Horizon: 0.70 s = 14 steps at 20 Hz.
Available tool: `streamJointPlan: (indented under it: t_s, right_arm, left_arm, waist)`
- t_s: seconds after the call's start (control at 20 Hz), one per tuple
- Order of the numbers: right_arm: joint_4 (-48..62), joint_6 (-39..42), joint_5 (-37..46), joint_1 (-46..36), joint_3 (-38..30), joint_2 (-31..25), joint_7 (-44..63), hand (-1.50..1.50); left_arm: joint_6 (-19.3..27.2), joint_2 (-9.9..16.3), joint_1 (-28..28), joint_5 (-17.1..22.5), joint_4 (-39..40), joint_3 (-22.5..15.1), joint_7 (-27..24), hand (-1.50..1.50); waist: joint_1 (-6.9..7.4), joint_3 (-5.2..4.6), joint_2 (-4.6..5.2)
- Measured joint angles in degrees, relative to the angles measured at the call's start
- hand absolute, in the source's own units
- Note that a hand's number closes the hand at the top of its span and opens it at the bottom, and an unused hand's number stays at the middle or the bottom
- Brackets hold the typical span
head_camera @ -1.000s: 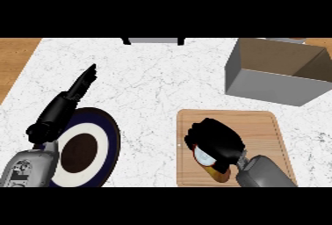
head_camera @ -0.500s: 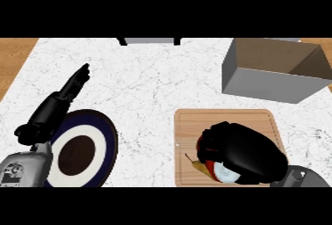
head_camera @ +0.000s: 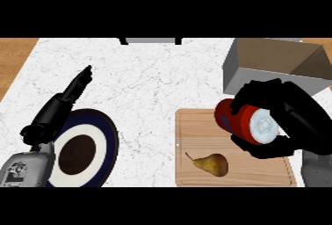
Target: Pick the can from the cutting board and place it in the cardboard box
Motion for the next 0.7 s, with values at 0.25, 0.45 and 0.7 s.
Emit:
streamJointPlan:
  t_s: [0.25, 0.45, 0.7]
  right_arm:
    - [9.23, 0.69, -2.86, -9.17, -7.66, 0.42, 4.98, 1.50]
    - [20.09, -0.68, -1.55, -15.84, -11.18, -2.15, 2.96, 1.50]
    - [35.41, -1.59, 3.54, -21.89, -11.01, -7.29, -2.79, 1.50]
  left_arm:
    - [0.08, -0.48, -0.57, -0.42, 0.90, -0.11, -0.59, 0.00]
    - [-0.11, -0.86, -1.38, -0.54, 0.90, -0.31, 0.06, 0.00]
    - [-0.70, -0.67, -0.86, -0.59, 0.89, -0.34, -1.11, 0.00]
  waist:
    - [0.49, 0.01, 0.13]
    - [0.83, 0.01, 0.21]
    - [1.67, 0.03, 0.52]
